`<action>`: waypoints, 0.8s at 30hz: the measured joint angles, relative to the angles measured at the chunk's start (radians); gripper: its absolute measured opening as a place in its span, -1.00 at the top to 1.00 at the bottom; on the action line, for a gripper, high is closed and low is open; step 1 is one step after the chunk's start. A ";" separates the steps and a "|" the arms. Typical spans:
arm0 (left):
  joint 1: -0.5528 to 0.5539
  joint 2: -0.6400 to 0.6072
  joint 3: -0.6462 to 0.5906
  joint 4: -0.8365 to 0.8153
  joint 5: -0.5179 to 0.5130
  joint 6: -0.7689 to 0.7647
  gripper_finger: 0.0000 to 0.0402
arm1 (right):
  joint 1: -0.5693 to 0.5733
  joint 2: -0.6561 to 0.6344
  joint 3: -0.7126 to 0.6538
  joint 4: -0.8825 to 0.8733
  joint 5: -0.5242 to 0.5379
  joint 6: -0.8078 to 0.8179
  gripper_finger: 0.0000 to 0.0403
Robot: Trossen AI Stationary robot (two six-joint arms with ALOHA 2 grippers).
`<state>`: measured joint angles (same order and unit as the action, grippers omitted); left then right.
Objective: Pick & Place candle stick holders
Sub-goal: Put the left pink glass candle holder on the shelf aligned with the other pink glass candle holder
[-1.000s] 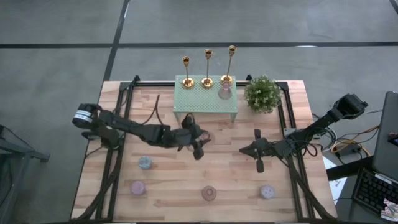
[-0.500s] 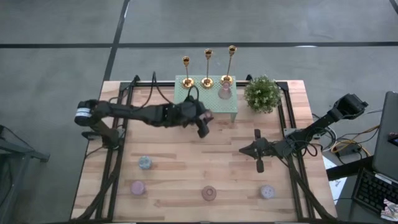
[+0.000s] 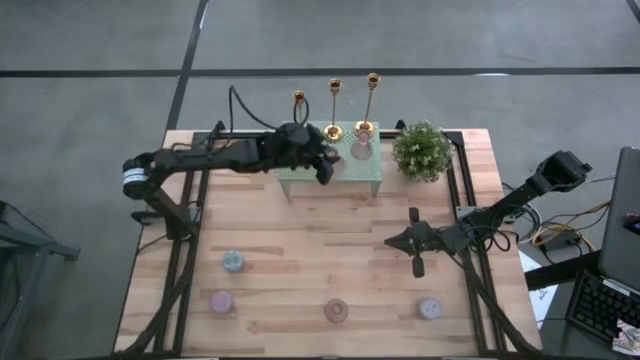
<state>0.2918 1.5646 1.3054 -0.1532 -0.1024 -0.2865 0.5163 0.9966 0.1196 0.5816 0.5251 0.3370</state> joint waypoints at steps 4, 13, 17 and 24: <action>0.046 0.000 0.002 0.009 0.001 0.000 0.12 | 0.000 0.000 0.000 0.000 0.000 -0.001 0.94; 0.107 0.006 0.004 0.028 0.042 -0.004 0.12 | 0.000 0.000 0.000 0.000 0.002 -0.016 0.94; 0.115 0.007 0.004 0.029 0.043 -0.005 0.12 | 0.000 0.000 0.000 0.000 0.010 -0.023 0.94; 0.106 0.008 0.008 0.030 0.044 -0.011 0.12 | 0.001 0.000 0.000 0.000 0.029 -0.030 0.94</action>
<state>0.3973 1.5723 1.3132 -0.1237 -0.0588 -0.2975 0.5169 0.9963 0.1194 0.5816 0.5537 0.3069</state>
